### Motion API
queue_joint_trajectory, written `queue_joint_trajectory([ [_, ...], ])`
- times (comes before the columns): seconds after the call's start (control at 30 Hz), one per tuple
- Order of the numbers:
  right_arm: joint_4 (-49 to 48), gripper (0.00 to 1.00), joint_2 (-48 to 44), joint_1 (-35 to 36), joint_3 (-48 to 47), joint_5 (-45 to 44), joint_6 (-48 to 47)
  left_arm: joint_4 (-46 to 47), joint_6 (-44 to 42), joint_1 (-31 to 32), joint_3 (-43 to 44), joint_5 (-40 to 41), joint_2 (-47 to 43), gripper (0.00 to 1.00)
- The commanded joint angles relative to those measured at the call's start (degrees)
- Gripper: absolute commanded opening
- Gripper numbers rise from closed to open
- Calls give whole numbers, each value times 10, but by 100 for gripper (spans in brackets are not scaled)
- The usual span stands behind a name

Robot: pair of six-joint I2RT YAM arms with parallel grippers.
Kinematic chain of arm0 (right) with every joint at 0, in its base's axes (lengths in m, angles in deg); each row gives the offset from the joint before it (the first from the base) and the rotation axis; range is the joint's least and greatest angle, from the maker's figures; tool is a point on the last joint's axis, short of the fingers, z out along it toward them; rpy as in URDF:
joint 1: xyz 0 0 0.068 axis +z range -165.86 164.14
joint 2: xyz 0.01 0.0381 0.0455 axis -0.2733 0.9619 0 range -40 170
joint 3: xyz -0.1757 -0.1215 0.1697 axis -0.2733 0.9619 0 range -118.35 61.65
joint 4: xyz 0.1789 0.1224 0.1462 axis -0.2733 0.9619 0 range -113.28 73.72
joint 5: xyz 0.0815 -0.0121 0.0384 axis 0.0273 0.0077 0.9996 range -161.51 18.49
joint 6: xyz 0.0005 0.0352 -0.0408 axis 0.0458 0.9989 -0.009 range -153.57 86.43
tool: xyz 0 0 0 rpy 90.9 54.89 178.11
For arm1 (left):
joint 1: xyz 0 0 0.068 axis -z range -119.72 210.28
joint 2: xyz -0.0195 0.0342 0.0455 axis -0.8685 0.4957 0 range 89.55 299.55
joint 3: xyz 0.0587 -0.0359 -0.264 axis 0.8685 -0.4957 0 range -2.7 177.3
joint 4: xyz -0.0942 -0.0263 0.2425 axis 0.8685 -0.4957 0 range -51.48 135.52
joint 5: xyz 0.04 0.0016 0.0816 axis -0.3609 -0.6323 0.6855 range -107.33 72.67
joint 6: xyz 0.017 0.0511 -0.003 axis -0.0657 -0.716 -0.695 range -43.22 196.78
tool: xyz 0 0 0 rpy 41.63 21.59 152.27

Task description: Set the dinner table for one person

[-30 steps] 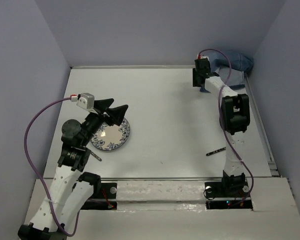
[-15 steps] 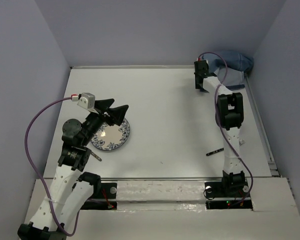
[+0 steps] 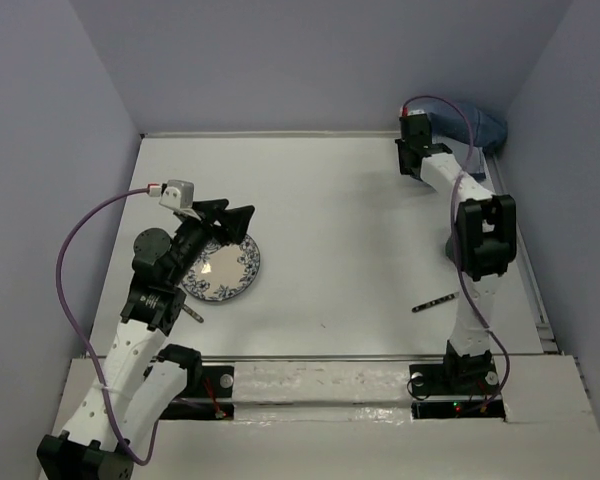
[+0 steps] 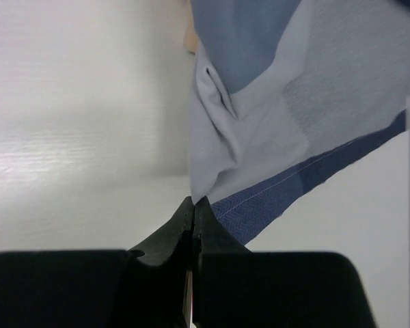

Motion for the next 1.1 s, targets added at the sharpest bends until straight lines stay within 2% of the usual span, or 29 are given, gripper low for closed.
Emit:
queue_joint_trajectory([
  [0.0,-71,0,-159,33,61,56,-59,-3,27,-4,15,26,17,80],
  [0.23,-66,0,-304,125,145,165,-122,-10,100,5,-5,113,25,83],
  [0.4,-68,0,-393,176,230,253,-111,29,148,64,-15,161,64,83],
  [0.53,-56,0,-421,192,263,313,-122,57,164,110,-13,212,114,84],
  [0.67,-4,0,-444,216,281,379,-112,75,182,116,-15,236,162,87],
  [0.73,-5,0,-458,243,305,372,-77,83,187,116,-2,239,202,88],
  [0.87,-5,0,-497,324,393,291,15,109,193,119,30,239,276,89],
  [0.9,-3,0,-512,325,415,277,60,117,196,119,35,243,304,89],
  [1.03,39,0,-611,325,502,182,136,133,205,119,66,242,382,89],
  [1.07,61,0,-630,325,520,181,144,135,202,119,77,242,399,89],
])
